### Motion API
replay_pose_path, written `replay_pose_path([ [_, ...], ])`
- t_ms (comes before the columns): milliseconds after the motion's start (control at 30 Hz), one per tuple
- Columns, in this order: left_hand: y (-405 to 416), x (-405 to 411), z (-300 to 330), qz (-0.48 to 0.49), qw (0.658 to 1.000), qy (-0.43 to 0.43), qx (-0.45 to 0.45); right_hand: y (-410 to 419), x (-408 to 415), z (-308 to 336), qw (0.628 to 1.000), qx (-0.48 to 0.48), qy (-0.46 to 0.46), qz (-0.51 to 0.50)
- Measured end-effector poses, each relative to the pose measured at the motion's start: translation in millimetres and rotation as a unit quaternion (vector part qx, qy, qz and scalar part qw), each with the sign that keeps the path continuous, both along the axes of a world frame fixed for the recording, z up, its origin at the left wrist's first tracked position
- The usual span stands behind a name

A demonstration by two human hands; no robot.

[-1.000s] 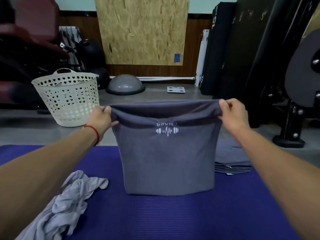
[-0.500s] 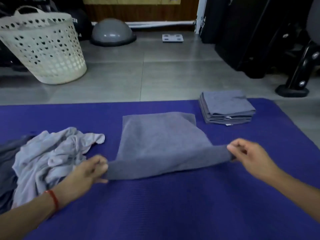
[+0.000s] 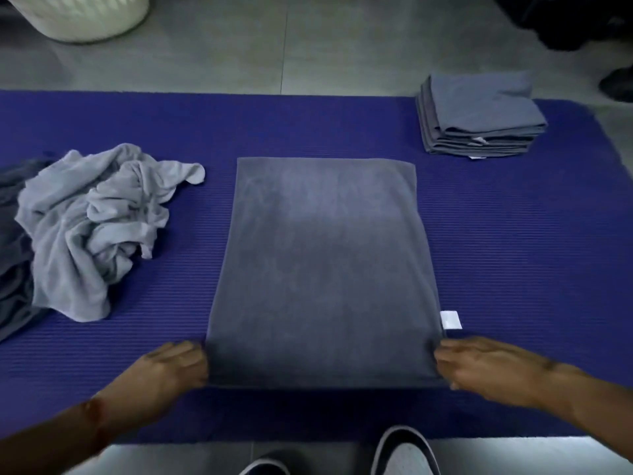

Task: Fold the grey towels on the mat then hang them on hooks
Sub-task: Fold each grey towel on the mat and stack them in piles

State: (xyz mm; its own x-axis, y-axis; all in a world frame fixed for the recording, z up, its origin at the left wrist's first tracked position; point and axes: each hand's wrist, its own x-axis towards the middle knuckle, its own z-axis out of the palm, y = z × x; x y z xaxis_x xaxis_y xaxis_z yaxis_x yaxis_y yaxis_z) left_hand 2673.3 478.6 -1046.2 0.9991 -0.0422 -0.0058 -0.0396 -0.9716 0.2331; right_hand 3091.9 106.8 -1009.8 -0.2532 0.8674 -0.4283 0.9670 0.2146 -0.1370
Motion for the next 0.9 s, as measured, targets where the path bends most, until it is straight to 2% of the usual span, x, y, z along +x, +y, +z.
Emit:
replay_pose_path([
  [67,-12.9,-5.8,-6.8,-0.014,1.000,-0.006,0.015,-1.2,-10.4,0.5,0.999,-0.036,-0.006,-0.015],
  [167,-16.8,11.7,10.0,-0.033,0.998,0.061,-0.002,28.4,-14.0,19.2,0.994,-0.105,-0.041,0.000],
  [233,-7.3,35.8,28.6,-0.038,0.993,0.106,-0.020,57.7,-4.0,28.5,0.983,-0.178,-0.002,-0.042],
  [300,12.4,71.4,35.6,0.010,0.997,0.074,-0.032,88.9,17.4,34.4,0.981,-0.112,0.006,-0.161],
  [367,43.7,116.6,29.1,0.146,0.987,0.017,-0.072,120.8,51.4,24.7,0.961,0.006,-0.006,-0.277],
  [400,62.8,141.9,23.8,0.235,0.966,0.007,-0.106,137.2,70.7,18.3,0.941,0.054,-0.004,-0.334],
  [467,99.5,193.4,17.4,0.406,0.898,0.017,-0.170,169.0,107.9,3.6,0.878,0.113,0.018,-0.465],
  [533,128.8,236.1,15.2,0.518,0.825,0.050,-0.222,196.9,139.7,-10.4,0.814,0.116,0.047,-0.567],
  [600,147.6,266.7,14.0,0.567,0.771,0.070,-0.281,220.1,160.7,-22.3,0.759,0.102,0.088,-0.636],
  [733,169.4,297.1,5.5,0.631,0.676,0.023,-0.380,257.1,179.0,-43.9,0.658,0.071,0.149,-0.734],
  [800,170.5,307.8,7.3,0.641,0.647,-0.013,-0.413,270.4,178.6,-43.6,0.609,0.103,0.192,-0.763],
  [900,175.8,317.1,9.1,0.649,0.631,-0.077,-0.418,279.8,182.0,-36.8,0.519,0.168,0.313,-0.778],
])
